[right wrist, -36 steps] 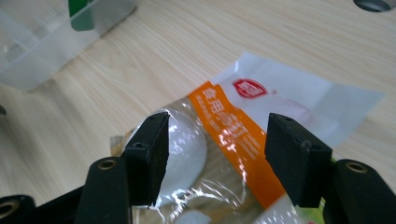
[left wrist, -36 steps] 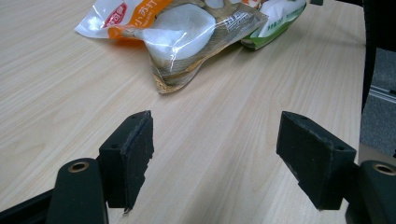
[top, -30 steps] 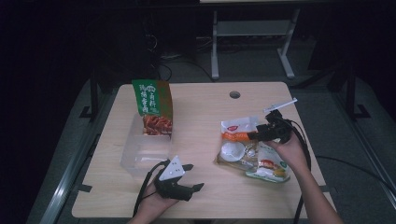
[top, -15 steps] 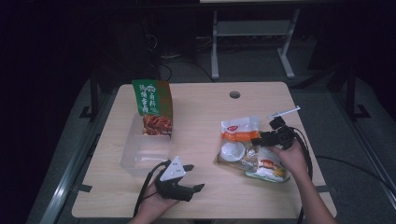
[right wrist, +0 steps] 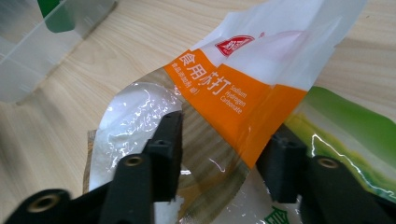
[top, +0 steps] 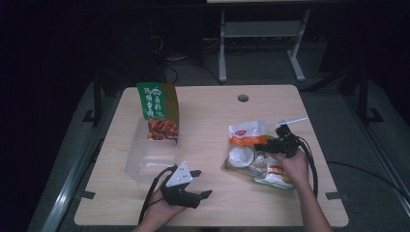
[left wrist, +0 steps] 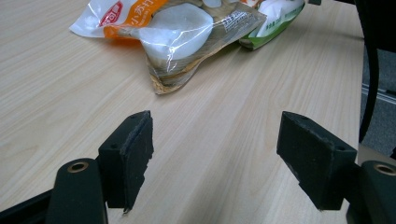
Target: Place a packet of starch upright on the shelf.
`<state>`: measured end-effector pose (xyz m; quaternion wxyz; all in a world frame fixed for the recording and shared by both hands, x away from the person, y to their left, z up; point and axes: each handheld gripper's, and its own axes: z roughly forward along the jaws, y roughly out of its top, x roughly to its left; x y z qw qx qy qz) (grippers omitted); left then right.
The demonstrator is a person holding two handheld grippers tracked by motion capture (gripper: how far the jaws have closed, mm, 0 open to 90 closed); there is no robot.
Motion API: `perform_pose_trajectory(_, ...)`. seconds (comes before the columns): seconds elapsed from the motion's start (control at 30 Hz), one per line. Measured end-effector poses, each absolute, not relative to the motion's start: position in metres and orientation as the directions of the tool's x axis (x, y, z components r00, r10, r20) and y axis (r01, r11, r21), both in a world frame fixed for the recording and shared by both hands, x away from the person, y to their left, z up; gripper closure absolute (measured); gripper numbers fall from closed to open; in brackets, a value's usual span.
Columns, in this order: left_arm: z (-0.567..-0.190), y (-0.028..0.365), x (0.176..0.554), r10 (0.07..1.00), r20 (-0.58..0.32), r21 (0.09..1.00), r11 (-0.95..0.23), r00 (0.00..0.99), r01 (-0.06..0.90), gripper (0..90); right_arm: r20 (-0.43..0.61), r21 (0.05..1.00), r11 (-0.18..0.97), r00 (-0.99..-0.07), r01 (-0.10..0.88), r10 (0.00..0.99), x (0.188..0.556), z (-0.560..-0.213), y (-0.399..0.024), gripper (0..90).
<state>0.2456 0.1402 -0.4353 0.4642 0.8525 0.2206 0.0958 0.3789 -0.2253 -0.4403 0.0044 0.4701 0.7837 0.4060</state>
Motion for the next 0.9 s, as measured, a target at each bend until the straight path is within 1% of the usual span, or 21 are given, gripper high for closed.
perform_pose_trajectory(0.07,-0.435,0.14,0.246,0.464,-0.044,0.834,-0.47,0.885,0.288,26.8,0.385,0.639,0.222,-0.555,0.737,0.737,0.379,-0.442,-0.226,57.4)
perform_pose_trajectory(0.13,-0.435,0.14,0.248,0.462,-0.043,0.833,-0.473,0.886,0.287,26.8,0.38,0.643,0.221,-0.555,0.733,0.74,0.379,-0.442,-0.226,64.0)
perform_pose_trajectory(0.17,-0.435,0.14,0.248,0.462,-0.045,0.832,-0.474,0.886,0.289,26.8,0.38,0.643,0.221,-0.555,0.733,0.74,0.379,-0.442,-0.226,64.0)
perform_pose_trajectory(0.2,-0.435,0.14,0.249,0.463,-0.049,0.831,-0.472,0.885,0.294,26.8,0.382,0.638,0.226,-0.557,0.736,0.738,0.38,-0.442,-0.226,69.5)
perform_pose_trajectory(0.23,-0.436,0.141,0.249,0.466,-0.052,0.832,-0.469,0.883,0.296,26.8,0.387,0.637,0.224,-0.557,0.738,0.735,0.379,-0.442,-0.225,73.1)
perform_pose_trajectory(0.27,-0.436,0.141,0.25,0.467,-0.056,0.832,-0.467,0.882,0.3,26.8,0.387,0.637,0.224,-0.557,0.738,0.735,0.379,-0.442,-0.225,73.1)
perform_pose_trajectory(0.37,-0.436,0.142,0.251,0.475,-0.064,0.834,-0.458,0.878,0.309,26.8,0.368,0.655,0.236,-0.576,0.718,0.73,0.378,-0.44,-0.224,83.5)
perform_pose_trajectory(0.47,-0.436,0.142,0.252,0.477,-0.065,0.834,-0.456,0.876,0.31,26.9,0.356,0.663,0.252,-0.593,0.705,0.722,0.373,-0.437,-0.22,88.8)
perform_pose_trajectory(0.6,-0.436,0.142,0.253,0.477,-0.069,0.834,-0.454,0.876,0.313,26.8,0.333,0.669,0.278,-0.612,0.69,0.718,0.367,-0.434,-0.217,89.2)
perform_pose_trajectory(0.7,-0.436,0.141,0.255,0.479,-0.076,0.835,-0.449,0.875,0.318,26.8,0.329,0.673,0.275,-0.611,0.687,0.72,0.364,-0.432,-0.215,89.3)
perform_pose_trajectory(0.9,-0.438,0.14,0.259,0.484,-0.085,0.833,-0.445,0.871,0.328,26.5,0.319,0.723,0.261,-0.644,0.64,0.696,0.354,-0.422,-0.213,89.5)
